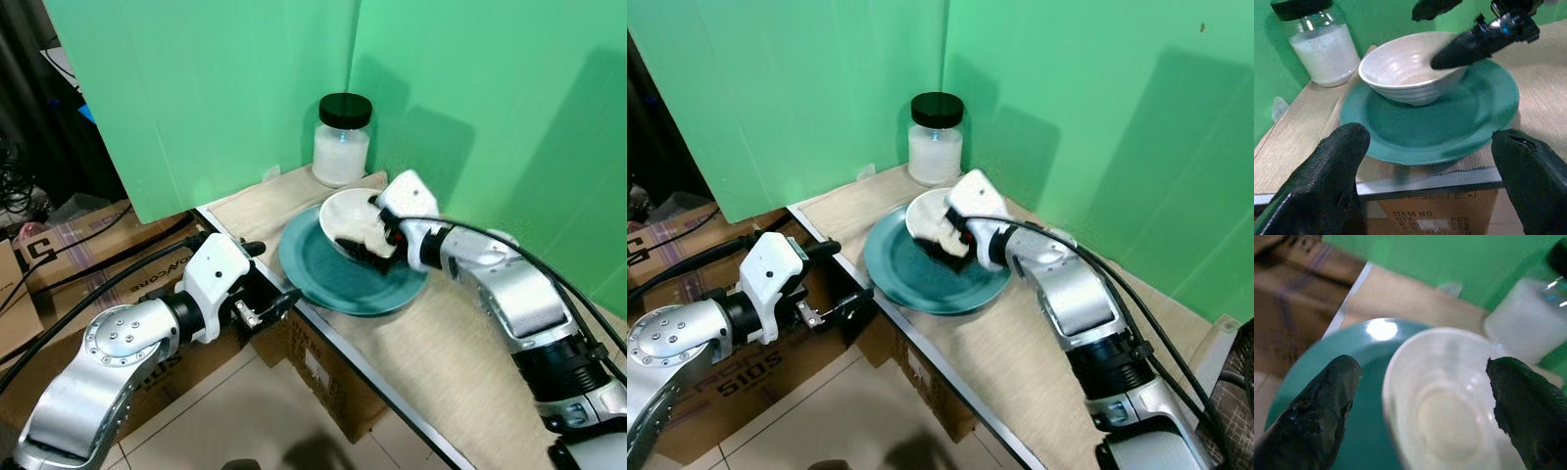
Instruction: Setting the table
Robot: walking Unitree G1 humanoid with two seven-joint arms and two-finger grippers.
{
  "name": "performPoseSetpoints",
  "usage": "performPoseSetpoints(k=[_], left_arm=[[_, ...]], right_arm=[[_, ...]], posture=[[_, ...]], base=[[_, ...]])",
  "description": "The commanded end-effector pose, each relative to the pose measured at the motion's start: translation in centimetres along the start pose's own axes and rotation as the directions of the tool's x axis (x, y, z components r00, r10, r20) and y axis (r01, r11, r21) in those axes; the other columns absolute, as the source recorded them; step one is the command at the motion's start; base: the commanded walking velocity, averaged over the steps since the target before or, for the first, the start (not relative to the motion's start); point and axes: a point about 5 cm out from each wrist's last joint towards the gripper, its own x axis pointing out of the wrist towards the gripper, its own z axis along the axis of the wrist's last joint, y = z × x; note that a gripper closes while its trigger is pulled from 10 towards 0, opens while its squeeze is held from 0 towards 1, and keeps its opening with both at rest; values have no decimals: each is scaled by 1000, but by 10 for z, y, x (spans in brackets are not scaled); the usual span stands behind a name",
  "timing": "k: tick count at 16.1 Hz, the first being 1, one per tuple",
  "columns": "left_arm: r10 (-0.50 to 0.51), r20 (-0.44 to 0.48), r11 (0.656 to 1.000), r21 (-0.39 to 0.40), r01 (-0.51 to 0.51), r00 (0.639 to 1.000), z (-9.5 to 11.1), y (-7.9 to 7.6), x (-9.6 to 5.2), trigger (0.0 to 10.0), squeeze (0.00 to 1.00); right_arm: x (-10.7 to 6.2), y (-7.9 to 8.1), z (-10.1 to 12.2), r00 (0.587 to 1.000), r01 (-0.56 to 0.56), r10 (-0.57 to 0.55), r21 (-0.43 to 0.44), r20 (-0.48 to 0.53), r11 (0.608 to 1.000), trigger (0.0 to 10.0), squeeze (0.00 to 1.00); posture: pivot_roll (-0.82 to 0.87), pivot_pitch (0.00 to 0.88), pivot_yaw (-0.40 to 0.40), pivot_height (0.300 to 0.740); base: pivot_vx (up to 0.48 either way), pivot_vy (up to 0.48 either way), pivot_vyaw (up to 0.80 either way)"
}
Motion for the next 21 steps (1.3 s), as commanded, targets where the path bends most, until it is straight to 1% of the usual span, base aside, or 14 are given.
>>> performPoseSetpoints(k=[1,2,3,4,5,7,11,15,21], left_arm=[[-14,0,1000,3,14,1000,2,0,-2,10000,0],[-17,-2,1000,4,17,1000,2,0,-3,10000,0],[-18,-3,1000,4,18,1000,2,0,-3,10000,0],[-21,-4,1000,5,21,1000,2,0,-3,10000,0],[-23,-4,1000,6,23,1000,2,0,-3,10000,0],[-24,-6,1000,3,24,1000,1,-1,-4,10000,0],[-29,-10,1000,-1,29,1000,0,-3,-4,10000,0],[-46,-21,999,-14,45,999,-2,-7,-5,10000,0],[-52,-28,999,-17,51,998,-4,-9,-6,10000,0]], right_arm=[[1,0,-4,999,-13,12,-26,-30,1000,10000,0],[5,3,-6,998,-17,15,-41,-53,999,3373,0],[6,4,-7,998,-20,17,-47,-61,999,2471,0],[8,8,-8,996,-41,37,-53,-76,998,0,0],[8,10,-8,996,-49,45,-52,-80,997,0,0],[10,13,-14,989,-84,73,-78,-128,993,0,0],[13,14,-19,984,-82,62,-110,-166,991,0,0],[17,14,-18,983,-60,37,-125,-178,990,0,0],[19,13,-18,982,-57,31,-137,-186,989,0,0]], posture=[[172,0,-25,740],[172,0,-25,740],[172,0,-26,740],[174,0,-28,740],[174,0,-30,740],[177,0,-38,740],[178,0,-45,740],[180,0,-49,740],[177,0,-52,740]], base=[[0,0,0],[0,0,0],[0,0,0],[0,0,0],[0,0,0],[0,0,0],[0,0,0],[0,0,0],[0,0,0]])
